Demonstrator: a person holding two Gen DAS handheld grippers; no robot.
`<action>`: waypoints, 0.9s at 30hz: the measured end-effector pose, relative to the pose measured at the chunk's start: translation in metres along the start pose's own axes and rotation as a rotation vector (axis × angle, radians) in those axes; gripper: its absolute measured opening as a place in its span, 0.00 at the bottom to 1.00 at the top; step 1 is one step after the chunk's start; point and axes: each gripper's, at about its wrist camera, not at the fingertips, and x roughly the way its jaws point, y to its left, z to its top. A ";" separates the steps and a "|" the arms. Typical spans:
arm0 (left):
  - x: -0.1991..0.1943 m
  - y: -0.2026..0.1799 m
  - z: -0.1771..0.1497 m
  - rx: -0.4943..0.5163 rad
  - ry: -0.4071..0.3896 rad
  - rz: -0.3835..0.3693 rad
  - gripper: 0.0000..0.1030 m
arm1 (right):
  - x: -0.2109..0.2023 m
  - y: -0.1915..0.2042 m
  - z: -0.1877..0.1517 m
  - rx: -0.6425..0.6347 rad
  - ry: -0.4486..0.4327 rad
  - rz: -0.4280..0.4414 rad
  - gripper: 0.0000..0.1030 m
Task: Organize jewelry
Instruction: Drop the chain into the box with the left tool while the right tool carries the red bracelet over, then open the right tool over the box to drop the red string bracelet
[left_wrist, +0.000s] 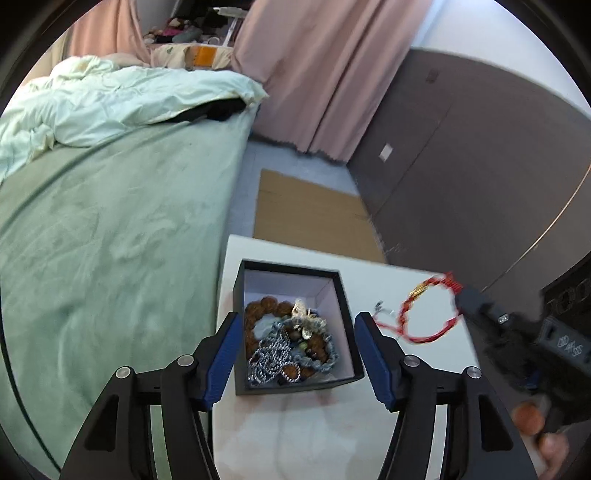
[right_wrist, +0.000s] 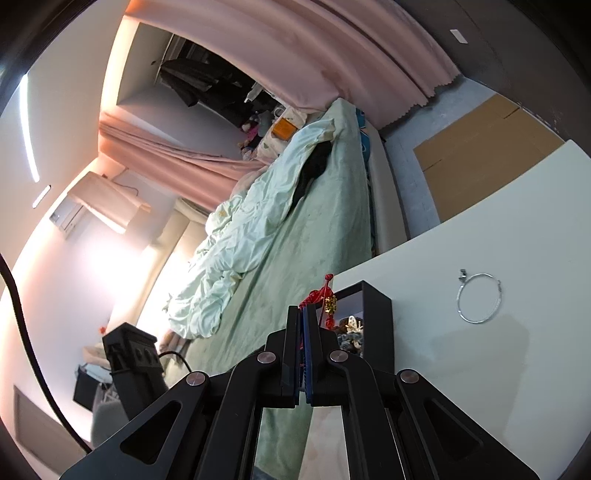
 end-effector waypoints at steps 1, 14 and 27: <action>-0.003 0.003 0.001 -0.007 -0.011 0.003 0.67 | 0.003 0.000 -0.001 -0.004 0.001 0.002 0.03; -0.025 0.036 0.015 -0.080 -0.083 -0.006 0.89 | 0.054 0.015 -0.018 -0.067 0.083 -0.020 0.03; -0.033 0.020 0.012 -0.083 -0.120 -0.062 0.93 | 0.013 -0.004 -0.008 -0.025 0.048 -0.140 0.55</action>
